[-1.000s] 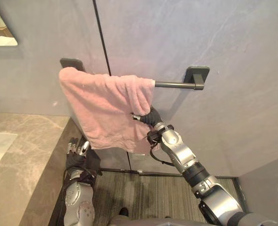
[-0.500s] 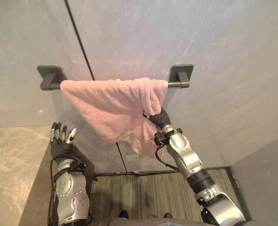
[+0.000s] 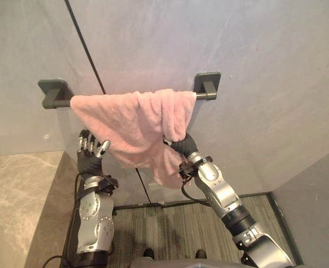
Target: Organize washtable
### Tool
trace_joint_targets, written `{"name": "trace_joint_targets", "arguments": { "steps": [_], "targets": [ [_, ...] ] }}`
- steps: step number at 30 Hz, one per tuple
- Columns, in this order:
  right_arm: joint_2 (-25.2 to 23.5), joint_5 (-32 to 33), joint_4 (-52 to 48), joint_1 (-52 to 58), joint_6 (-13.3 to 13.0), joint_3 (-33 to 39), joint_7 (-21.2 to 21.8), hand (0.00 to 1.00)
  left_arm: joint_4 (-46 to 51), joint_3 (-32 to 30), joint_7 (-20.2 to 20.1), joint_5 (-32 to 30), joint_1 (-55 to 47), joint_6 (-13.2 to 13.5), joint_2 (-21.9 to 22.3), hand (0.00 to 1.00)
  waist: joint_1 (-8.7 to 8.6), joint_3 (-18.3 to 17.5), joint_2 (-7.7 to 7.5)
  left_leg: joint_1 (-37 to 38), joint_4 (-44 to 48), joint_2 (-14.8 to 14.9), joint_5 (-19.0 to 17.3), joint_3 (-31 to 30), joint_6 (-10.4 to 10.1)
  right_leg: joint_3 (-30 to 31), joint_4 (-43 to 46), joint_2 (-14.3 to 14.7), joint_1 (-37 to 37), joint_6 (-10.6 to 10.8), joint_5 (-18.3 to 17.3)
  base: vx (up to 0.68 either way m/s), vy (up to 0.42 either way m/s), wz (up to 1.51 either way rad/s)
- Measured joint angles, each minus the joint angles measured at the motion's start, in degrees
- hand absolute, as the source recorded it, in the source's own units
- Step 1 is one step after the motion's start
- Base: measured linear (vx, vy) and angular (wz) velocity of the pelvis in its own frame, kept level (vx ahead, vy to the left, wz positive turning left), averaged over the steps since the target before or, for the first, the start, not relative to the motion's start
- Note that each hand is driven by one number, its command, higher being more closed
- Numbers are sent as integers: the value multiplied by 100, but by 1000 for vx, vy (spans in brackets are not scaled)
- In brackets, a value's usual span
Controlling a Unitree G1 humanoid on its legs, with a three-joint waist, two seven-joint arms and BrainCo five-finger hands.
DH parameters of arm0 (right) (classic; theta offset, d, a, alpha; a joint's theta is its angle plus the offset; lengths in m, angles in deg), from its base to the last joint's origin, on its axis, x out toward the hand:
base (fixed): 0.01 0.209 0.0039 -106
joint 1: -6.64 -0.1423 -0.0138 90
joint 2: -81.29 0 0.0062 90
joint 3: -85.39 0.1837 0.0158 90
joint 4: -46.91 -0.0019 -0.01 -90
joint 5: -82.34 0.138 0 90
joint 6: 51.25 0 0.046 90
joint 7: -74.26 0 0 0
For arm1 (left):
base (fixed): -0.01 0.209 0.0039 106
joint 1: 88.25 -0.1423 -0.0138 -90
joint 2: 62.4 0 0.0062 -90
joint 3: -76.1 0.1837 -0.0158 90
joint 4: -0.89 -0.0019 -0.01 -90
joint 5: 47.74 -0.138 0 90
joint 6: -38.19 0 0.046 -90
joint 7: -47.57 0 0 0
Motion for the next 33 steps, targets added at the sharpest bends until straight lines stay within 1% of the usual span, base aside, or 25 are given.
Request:
{"name": "trace_joint_targets", "arguments": {
  "steps": [5,6,8,10,11,12,15,20,22,23,25,29,31,33],
  "targets": [
    [13,3,-229,3,5,-235,103,100,-87,414,-10,-8,209,1,-142,100,-6,-1,-1,-15,8,2,11,44,-35,61,-23,6,-33,-19,51,-58,8,-7],
    [13,4,-267,3,5,-319,109,100,-159,560,-80,-70,364,-13,-207,100,-16,-1,-1,-28,2,2,21,82,-32,102,-23,7,-71,-15,66,-58,16,-18],
    [-1,5,-384,-4,3,-395,121,100,-179,889,-217,-141,690,-30,-343,100,-106,-9,-7,-98,0,-3,43,135,-10,136,-22,-2,-164,-32,90,-49,17,-15],
    [4,6,-388,-10,1,-442,117,100,-181,1040,-299,-295,883,-31,-332,100,-237,-13,-12,-104,-41,-7,105,150,-7,139,-22,-3,-195,12,132,-3,7,-6],
    [11,6,-388,-10,0,-462,117,100,-183,1051,-330,-326,902,-31,-319,100,-312,-15,-15,-90,-54,-6,121,159,13,140,-22,0,-195,-5,146,21,-3,-12],
    [29,6,-388,-10,0,-462,116,100,-216,1050,-342,-328,910,-31,-300,100,-352,-15,-14,-62,-73,-3,123,166,15,154,-22,8,-194,-3,152,36,-11,-12],
    [172,4,-388,-8,0,-465,117,100,-362,1033,-332,-328,921,-30,-256,100,-335,-16,-15,-25,-100,0,126,166,12,154,-21,17,-167,-4,156,37,-9,-1],
    [180,1,-387,6,0,-474,119,100,-379,944,-324,-333,907,-21,-256,100,-322,-18,-19,-10,-103,-10,126,163,14,153,-22,7,-144,-4,156,28,4,2],
    [176,0,-385,31,0,-466,120,100,-377,797,-333,-342,860,-19,-231,100,-327,-19,-19,19,-120,-17,125,166,16,134,-21,6,-125,-2,154,0,0,0],
    [172,-3,-373,53,0,-448,119,100,-375,619,-336,-468,816,-16,-156,100,-331,-21,-15,42,-160,-17,129,169,21,131,-21,9,-120,4,150,0,0,0],
    [167,-3,-358,53,0,-444,122,100,-369,545,-349,-554,793,-11,-102,100,-328,-22,-15,47,-173,-18,131,167,23,118,-21,7,-107,6,149,-13,2,2],
    [42,-13,-300,86,0,-329,166,100,-247,436,-414,-582,623,-11,-42,100,-333,-28,-8,83,-216,-18,135,166,25,102,-21,5,-78,46,110,0,0,0],
    [-45,-15,-170,115,-2,-234,193,100,-198,328,-488,-777,565,-12,2,100,-331,-32,-3,82,-217,-19,151,156,21,86,-21,6,-76,44,108,0,0,0],
    [-108,-25,-106,116,-2,-154,226,100,-198,260,-516,-792,561,-16,78,100,-322,-33,-1,78,-217,-21,166,144,22,61,-21,1,-66,44,108,1,0,7]
  ]
}}
